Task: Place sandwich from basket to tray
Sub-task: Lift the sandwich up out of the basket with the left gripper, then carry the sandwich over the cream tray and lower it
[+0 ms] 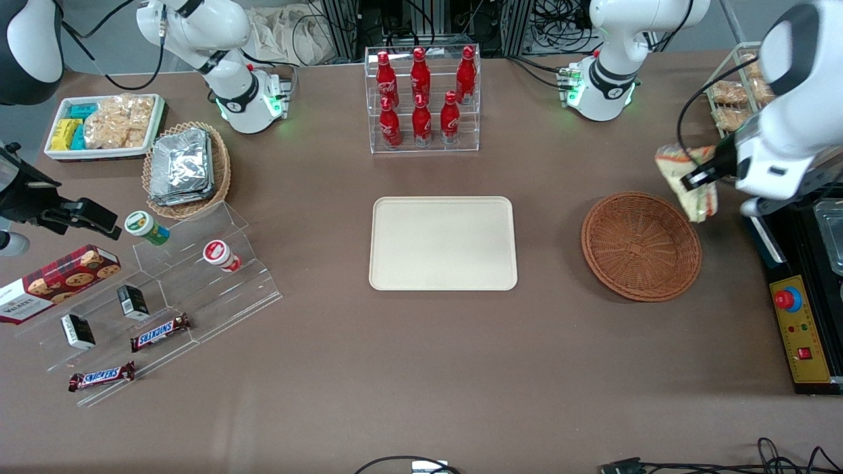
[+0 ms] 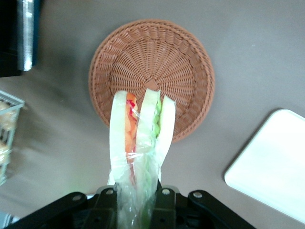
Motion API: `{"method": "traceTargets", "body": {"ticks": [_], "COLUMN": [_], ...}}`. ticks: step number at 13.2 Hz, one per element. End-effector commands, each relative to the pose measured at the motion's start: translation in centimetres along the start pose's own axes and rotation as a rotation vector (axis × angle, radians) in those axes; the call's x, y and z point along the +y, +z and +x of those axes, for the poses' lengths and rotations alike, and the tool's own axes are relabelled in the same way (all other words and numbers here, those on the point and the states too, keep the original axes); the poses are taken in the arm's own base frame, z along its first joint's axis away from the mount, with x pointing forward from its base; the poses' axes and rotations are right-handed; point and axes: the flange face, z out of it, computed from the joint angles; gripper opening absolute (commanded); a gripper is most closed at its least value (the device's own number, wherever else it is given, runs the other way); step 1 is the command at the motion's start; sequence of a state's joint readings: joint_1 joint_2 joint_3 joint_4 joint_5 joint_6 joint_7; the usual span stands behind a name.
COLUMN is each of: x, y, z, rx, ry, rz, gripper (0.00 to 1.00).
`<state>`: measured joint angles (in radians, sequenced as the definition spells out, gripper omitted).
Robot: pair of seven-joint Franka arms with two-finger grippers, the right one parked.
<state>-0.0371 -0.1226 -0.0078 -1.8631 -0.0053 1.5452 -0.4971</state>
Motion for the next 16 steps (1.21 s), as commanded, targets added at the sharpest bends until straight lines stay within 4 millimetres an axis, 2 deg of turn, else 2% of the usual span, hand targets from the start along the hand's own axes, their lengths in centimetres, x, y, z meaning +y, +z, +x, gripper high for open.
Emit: {"method": "traceTargets", "body": {"ticks": [1,2,4,6,8,10,11,12,13,15,16], "x": [3.8,5.4,9.9,15.8,22.3,27.8,29.8,31.0,31.7,32.8,33.2], "y": [-3.8,-4.4,-4.5,-3.3,-2.3,-1.7,-1.1,-0.4,0.3,4.0,6.5], "z": [0.9,0.3,-2.9,-6.7,-10.3,-12.8,-13.8,-14.9,-14.9,-15.4,-15.6], "rx": [-0.026,-0.019,-0.005,0.0,-0.01,-0.02,-0.011,0.003,0.015,0.011,0.013], "ry": [0.063,0.094,0.178,0.29,0.287,0.259,0.257,0.269,0.279,0.299,0.31], "rz": [0.016,0.017,0.032,0.057,0.053,0.022,0.024,0.027,0.02,0.034,0.039], "gripper": [0.2,0.21,0.21,0.21,0.21,0.21,0.21,0.21,0.21,0.22,0.22]}}
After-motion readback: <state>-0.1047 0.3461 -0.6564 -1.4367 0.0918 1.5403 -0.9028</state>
